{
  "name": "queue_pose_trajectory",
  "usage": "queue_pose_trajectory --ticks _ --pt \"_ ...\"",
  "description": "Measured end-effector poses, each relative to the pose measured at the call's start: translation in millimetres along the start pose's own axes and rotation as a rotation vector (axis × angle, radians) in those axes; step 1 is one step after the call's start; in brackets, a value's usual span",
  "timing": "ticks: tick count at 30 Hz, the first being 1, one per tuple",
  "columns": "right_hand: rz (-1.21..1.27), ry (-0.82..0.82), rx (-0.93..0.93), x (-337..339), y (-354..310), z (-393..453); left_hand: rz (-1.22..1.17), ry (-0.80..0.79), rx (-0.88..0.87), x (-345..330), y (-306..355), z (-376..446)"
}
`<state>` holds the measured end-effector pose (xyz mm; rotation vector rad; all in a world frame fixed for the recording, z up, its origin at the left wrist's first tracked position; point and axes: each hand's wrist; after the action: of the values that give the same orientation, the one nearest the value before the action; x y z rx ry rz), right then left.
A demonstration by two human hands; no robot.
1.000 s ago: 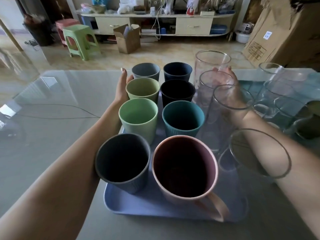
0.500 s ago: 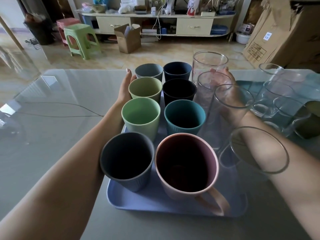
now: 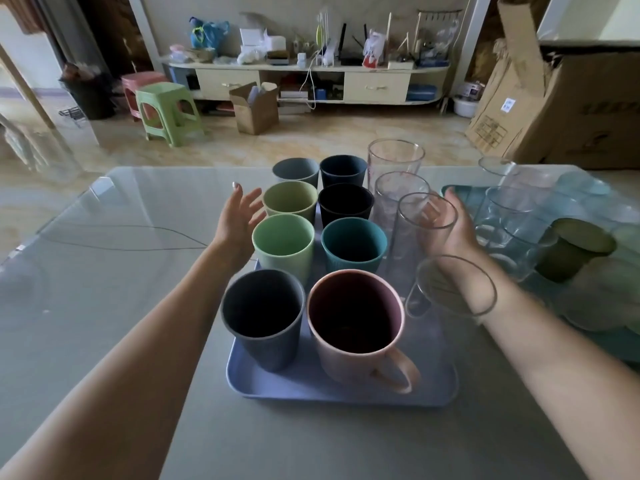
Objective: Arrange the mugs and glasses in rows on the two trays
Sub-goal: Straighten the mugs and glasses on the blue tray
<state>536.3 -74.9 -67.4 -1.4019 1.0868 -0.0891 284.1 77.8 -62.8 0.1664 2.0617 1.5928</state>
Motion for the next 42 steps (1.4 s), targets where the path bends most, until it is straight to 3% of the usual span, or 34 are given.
queue_pose_trajectory --ticks 4,7,10,12,14,17,21,29,42 --pt "-0.083 0.114 0.069 13 -5 -47 0.081 0.040 -0.002 11 -4 -39" --pt "-0.065 0.201 0.124 21 1 -100 0.160 0.213 -0.099 23 -16 -78" --pt "-0.051 0.349 0.237 21 18 -158 0.053 0.442 -0.186 28 -33 -119" --pt "-0.074 0.379 0.335 18 36 -194 0.011 0.510 -0.229 22 -42 -147" --pt "-0.216 0.343 0.468 12 57 -232 0.070 0.465 -0.281 13 -52 -175" --pt "-0.495 0.231 0.588 3 88 -265 0.247 0.255 -0.336 6 -71 -206" --pt "-0.821 0.234 0.684 -3 105 -257 0.633 0.108 -0.388 11 -80 -210" --pt "-0.839 0.332 0.736 -9 104 -237 0.939 0.233 -0.412 -3 -80 -208" --pt "-0.847 0.321 0.752 -9 105 -224 1.048 0.306 -0.462 -12 -87 -200"
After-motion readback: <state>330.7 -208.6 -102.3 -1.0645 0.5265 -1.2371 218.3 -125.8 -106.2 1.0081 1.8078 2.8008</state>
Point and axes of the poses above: each hand's wrist, its own z-axis towards the middle knuckle, its own x-axis out of the back of the hand, y = z × x, and after that the axes turned 1 degree about z, right-handed
